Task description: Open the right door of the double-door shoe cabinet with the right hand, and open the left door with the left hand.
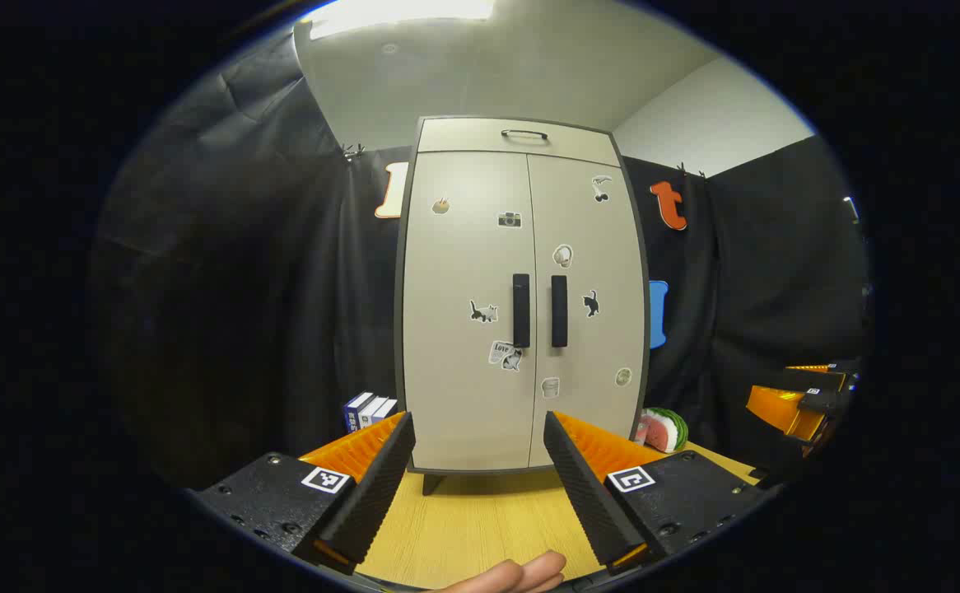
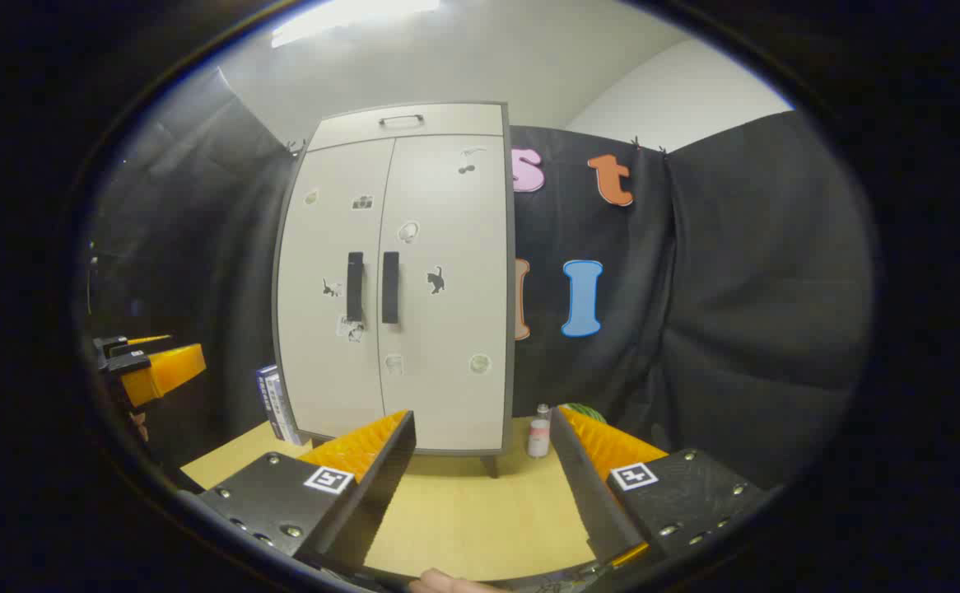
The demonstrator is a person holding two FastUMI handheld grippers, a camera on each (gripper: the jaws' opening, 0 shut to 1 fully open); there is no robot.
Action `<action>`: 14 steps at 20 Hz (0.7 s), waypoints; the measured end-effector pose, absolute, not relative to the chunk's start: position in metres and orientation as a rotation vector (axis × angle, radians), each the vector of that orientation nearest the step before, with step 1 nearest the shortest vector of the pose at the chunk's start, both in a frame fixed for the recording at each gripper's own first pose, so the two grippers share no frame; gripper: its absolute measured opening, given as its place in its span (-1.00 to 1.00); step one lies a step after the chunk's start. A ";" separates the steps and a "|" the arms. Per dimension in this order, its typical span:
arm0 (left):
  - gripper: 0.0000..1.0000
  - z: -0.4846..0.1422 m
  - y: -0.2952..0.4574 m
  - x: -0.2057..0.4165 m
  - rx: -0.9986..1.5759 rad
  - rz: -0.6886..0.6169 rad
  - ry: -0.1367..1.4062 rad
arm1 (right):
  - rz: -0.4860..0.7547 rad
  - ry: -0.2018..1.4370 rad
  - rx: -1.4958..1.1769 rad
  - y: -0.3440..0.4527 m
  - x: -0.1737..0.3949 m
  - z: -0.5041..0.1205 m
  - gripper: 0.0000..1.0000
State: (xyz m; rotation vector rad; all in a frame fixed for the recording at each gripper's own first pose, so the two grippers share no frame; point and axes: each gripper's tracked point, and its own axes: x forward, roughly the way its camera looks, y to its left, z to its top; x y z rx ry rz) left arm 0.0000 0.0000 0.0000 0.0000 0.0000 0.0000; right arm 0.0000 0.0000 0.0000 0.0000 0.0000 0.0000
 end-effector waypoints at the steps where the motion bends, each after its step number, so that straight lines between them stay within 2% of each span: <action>1: 0.95 0.000 -0.003 0.005 -0.005 -0.008 0.003 | 0.001 -0.001 -0.003 0.000 0.004 0.001 0.95; 14: 0.96 -0.007 0.009 0.046 -0.014 -0.039 0.032 | 0.029 -0.023 0.044 0.015 0.041 0.017 0.93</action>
